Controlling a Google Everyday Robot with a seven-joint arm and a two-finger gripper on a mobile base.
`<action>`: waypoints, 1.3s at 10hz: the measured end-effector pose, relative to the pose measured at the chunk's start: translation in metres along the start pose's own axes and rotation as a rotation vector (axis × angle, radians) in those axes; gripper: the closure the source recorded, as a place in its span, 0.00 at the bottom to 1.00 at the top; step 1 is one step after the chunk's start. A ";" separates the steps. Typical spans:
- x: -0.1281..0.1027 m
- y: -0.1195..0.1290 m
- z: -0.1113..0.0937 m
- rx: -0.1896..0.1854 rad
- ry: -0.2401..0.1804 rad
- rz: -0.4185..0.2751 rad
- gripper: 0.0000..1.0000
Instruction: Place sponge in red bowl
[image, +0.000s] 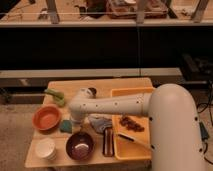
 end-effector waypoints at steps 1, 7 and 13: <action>-0.002 -0.001 -0.002 -0.006 -0.013 -0.001 0.75; -0.017 -0.021 -0.044 0.007 -0.051 -0.019 0.89; -0.068 -0.058 -0.093 0.056 -0.090 -0.108 0.89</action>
